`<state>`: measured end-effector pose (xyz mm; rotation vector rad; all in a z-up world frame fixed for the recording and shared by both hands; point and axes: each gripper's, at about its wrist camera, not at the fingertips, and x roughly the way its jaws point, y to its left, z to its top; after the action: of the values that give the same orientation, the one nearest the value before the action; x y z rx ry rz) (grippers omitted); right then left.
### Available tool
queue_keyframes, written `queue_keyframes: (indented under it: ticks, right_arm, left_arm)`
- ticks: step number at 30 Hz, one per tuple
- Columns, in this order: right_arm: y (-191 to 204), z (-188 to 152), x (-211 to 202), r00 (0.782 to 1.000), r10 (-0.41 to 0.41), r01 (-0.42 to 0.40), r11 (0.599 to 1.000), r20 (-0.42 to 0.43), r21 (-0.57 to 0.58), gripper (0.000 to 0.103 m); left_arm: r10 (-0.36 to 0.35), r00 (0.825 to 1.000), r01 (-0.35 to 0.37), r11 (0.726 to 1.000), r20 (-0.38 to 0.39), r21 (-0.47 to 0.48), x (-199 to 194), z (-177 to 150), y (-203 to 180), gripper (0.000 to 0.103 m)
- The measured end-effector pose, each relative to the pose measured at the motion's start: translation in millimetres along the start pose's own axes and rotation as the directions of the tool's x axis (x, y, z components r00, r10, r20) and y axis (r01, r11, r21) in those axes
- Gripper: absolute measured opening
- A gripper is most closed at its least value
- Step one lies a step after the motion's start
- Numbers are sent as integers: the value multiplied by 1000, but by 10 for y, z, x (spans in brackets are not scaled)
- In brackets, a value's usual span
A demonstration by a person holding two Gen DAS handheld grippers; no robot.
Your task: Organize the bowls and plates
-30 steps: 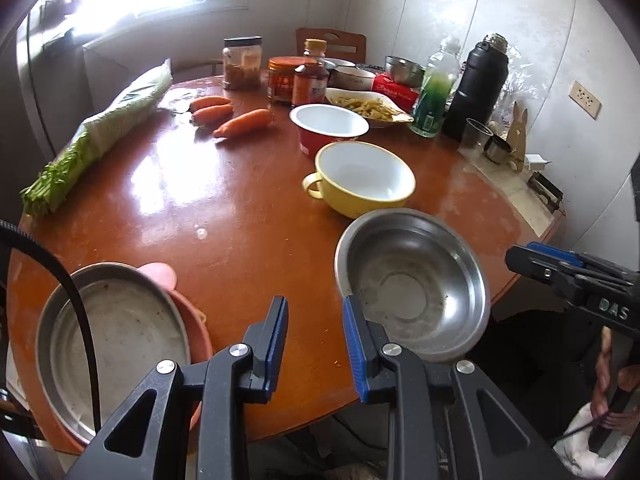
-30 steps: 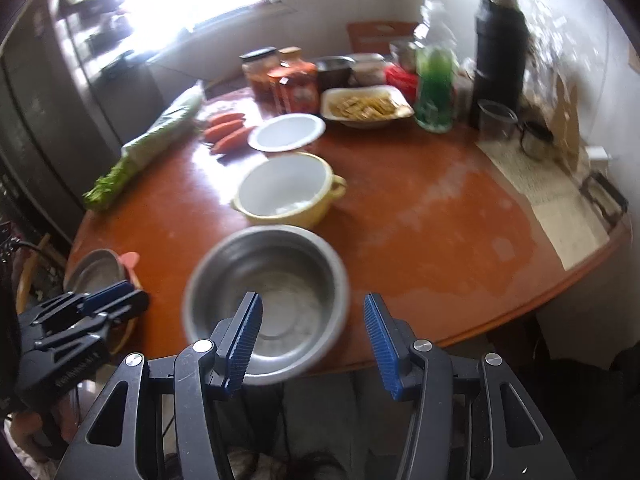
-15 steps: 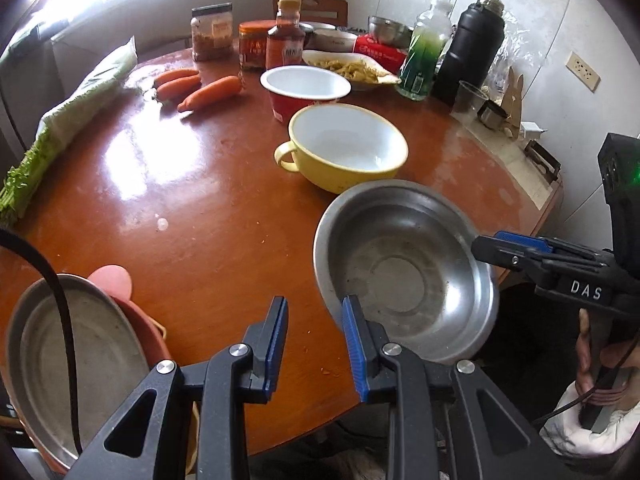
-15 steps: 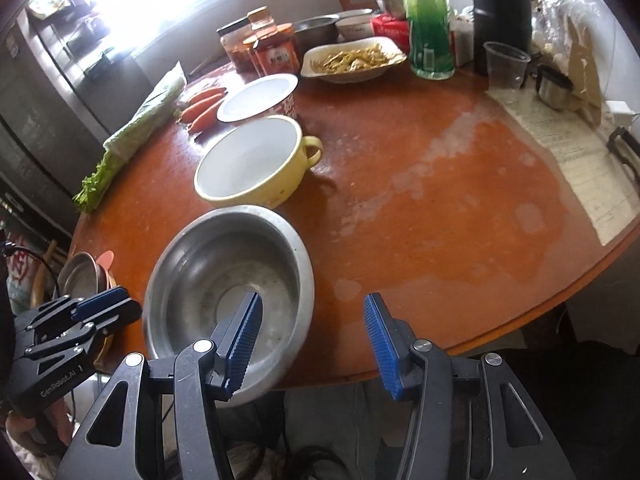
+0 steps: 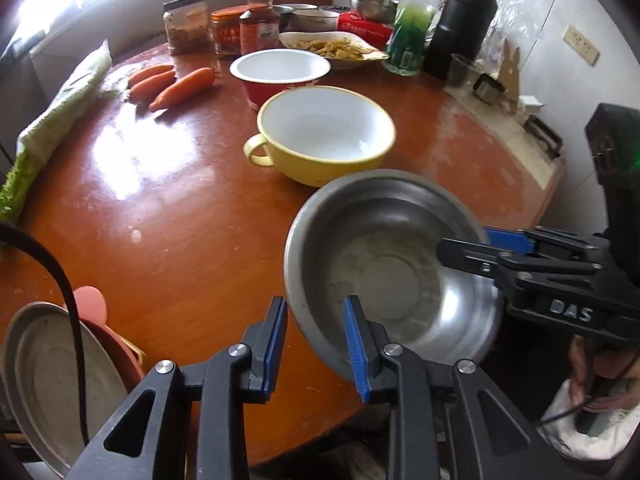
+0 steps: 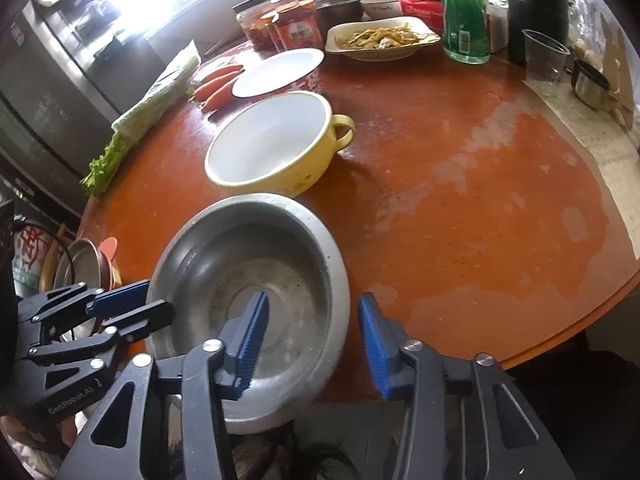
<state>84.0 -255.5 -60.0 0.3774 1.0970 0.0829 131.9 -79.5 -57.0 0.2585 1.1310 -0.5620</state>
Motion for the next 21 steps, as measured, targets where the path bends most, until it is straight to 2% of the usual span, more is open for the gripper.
queue_keyframes:
  ticks: [3, 7, 11, 14, 17, 21]
  right_arm:
    - [18, -4, 20, 1000, -3, 3, 1000, -8, -11, 41]
    - [24, -1, 56, 1000, -6, 5, 1000, -16, -20, 39]
    - [31, -2, 71, 1000, 0, 0, 1000, -18, -20, 31]
    - [29, -4, 82, 1000, 7, -7, 1000, -21, -25, 28]
    - [33, -2, 85, 1000, 5, -6, 999, -24, -34, 27]
    - [45, 10, 98, 1000, 3, -4, 999, -28, -38, 26]
  left_arm:
    - [19, 1000, -19, 1000, -5, -18, -13, 4, 49, 29]
    - [3, 1000, -4, 999, -27, -38, 34, 36, 92, 29]
    - [-13, 999, 12, 999, -50, -31, 112, 68, 58, 29]
    - [15, 999, -16, 999, -49, -31, 113, 79, 76, 29]
    - [-28, 999, 24, 996, -39, -90, 62, 95, 209, 29]
    - [-54, 997, 49, 995, -57, -86, 95, 108, 200, 29]
